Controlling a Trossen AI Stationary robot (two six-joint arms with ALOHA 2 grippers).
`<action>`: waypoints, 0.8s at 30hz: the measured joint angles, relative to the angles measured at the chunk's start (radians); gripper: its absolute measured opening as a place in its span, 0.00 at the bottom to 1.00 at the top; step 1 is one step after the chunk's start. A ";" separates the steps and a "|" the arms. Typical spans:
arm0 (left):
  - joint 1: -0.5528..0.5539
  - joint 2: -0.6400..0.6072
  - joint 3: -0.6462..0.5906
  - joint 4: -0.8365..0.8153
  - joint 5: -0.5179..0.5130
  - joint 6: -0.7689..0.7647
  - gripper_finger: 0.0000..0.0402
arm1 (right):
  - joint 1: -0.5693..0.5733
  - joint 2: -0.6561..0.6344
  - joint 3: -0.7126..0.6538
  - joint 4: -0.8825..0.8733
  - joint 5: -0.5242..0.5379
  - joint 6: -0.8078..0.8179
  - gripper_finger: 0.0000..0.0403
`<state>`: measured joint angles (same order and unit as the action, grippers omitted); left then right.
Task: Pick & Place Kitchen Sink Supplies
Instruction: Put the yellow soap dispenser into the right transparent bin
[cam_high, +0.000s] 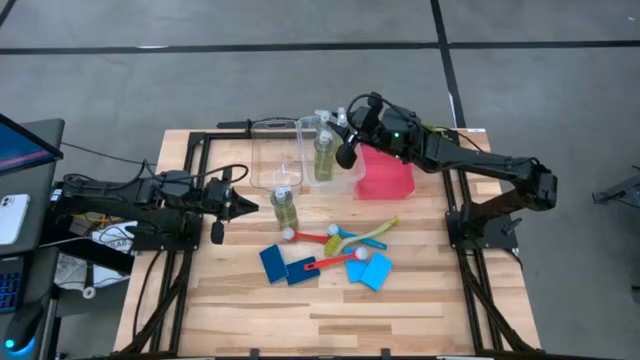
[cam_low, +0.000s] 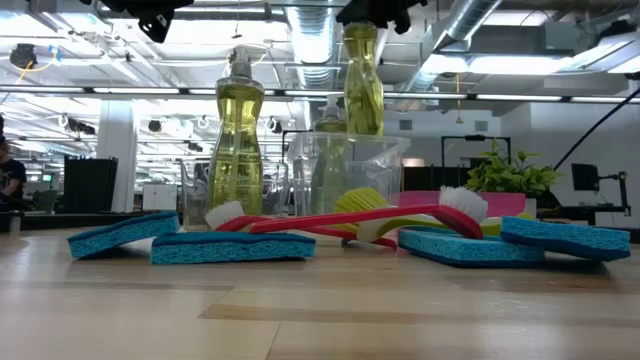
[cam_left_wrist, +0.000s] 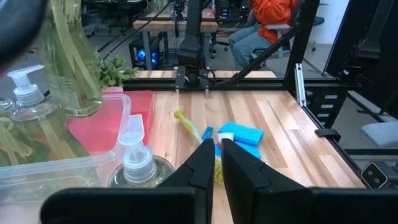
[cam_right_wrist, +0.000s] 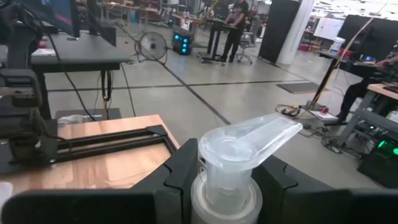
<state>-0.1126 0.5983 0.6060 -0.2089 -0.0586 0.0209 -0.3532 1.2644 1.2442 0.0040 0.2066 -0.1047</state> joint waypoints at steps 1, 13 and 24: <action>0.000 0.000 0.000 0.000 0.000 0.000 0.07 | -0.003 0.000 0.000 -0.001 0.000 0.000 0.24; 0.000 0.000 0.000 0.001 0.000 0.000 0.07 | -0.037 0.043 -0.021 -0.022 -0.004 0.023 0.24; 0.000 0.000 0.000 0.003 0.000 0.000 0.07 | -0.052 0.169 -0.023 0.011 -0.003 0.031 0.24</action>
<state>-0.1123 0.5987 0.6060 -0.2061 -0.0586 0.0209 -0.4053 1.4333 1.2217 0.0147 0.2035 -0.0742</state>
